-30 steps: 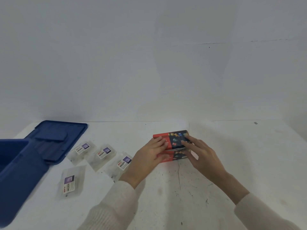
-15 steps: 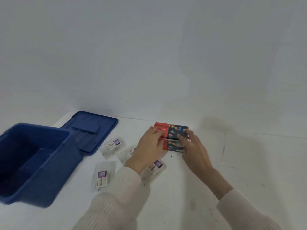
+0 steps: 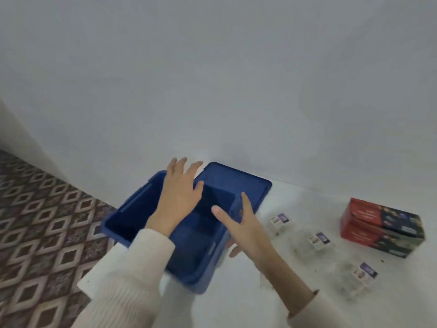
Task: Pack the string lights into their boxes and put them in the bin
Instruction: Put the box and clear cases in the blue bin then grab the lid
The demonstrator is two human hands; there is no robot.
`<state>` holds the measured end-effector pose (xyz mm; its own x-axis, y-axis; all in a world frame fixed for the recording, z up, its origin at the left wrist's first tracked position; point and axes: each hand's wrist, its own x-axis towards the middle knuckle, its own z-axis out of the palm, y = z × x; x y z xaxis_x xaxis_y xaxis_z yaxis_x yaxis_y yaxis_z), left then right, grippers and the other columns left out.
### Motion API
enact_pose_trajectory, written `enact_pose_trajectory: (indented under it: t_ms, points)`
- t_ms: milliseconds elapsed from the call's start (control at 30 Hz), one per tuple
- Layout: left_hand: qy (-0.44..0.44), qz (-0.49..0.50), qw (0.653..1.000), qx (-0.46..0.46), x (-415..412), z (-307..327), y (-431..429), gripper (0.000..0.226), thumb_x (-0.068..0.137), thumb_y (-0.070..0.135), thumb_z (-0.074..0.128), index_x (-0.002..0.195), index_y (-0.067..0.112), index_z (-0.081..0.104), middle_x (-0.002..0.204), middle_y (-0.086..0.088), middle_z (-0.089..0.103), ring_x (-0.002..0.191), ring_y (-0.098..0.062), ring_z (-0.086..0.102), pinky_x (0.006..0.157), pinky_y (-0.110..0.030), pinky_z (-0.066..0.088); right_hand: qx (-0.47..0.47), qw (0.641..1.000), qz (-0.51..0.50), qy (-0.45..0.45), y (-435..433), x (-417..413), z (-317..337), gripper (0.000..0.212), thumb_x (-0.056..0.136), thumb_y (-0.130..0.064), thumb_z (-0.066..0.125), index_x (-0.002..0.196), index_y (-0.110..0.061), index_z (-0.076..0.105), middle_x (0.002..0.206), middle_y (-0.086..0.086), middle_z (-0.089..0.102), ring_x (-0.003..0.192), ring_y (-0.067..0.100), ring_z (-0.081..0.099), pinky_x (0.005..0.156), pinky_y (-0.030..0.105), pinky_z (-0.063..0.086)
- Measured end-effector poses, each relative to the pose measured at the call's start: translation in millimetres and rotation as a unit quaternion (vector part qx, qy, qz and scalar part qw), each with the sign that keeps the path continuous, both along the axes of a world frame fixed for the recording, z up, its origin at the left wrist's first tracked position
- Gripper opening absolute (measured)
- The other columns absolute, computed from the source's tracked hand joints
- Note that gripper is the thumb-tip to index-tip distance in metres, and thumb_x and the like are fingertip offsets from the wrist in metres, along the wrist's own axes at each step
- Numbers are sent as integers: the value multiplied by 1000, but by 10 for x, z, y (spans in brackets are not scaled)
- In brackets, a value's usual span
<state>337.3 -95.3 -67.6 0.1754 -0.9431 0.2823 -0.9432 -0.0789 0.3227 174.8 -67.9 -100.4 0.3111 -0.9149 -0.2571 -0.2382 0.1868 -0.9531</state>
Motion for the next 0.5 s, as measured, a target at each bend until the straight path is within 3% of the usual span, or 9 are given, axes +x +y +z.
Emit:
enact_pose_trajectory:
  t_ms: [33,100,167,233,300,367,433,500]
  points:
    - [-32,49,998,35,280,-5,24,54,95,22,46,145,20,27,152,-16,20,142,-34,7,114,-40,12,12,1000,-4,1,24,122,-8,99,80,-52,66,149,-37,-3,142,-5,37,109,26,60,87,31,52]
    - [-52,128,983,120,760,-49,60,64,94,23,48,148,18,15,150,-21,21,138,-41,14,112,-47,18,10,999,-36,-4,56,258,-39,95,88,-24,65,149,-34,-7,126,0,49,84,13,61,67,18,52]
    - [-4,146,971,189,1079,-98,75,67,92,20,51,147,14,13,139,-23,37,126,-42,36,102,-46,34,-10,997,-70,20,60,323,-68,90,89,-7,56,150,-32,-4,114,9,57,68,6,54,58,23,52]
    - [25,123,968,216,1219,-73,96,58,90,15,52,141,8,24,127,-22,51,112,-38,51,91,-41,43,-14,995,-96,37,54,325,-30,86,86,-4,54,151,-31,4,110,11,58,76,18,59,70,39,56]
    - [15,113,974,198,1271,71,86,51,89,16,56,134,5,36,124,-20,54,110,-36,53,88,-39,43,-14,993,-114,17,57,229,96,78,84,-1,54,148,-31,21,102,6,62,83,28,63,68,45,58]
    - [36,97,982,157,1194,337,69,49,86,20,62,130,6,47,121,-17,58,106,-33,55,87,-36,43,-25,991,-130,-5,71,20,289,62,84,3,52,135,-30,38,97,9,65,77,26,63,63,40,55]
    - [70,44,990,116,944,644,47,36,84,23,62,118,13,59,106,-9,63,88,-26,57,76,-31,44,-43,985,-165,2,84,-292,485,65,85,4,52,134,-37,38,98,8,67,82,26,64,63,37,55]
    - [95,-20,991,89,564,849,16,21,83,23,60,103,17,64,87,-2,60,67,-14,53,59,-26,41,-57,972,-225,20,102,-682,621,65,85,3,54,138,-32,40,97,6,69,87,27,66,67,38,55]
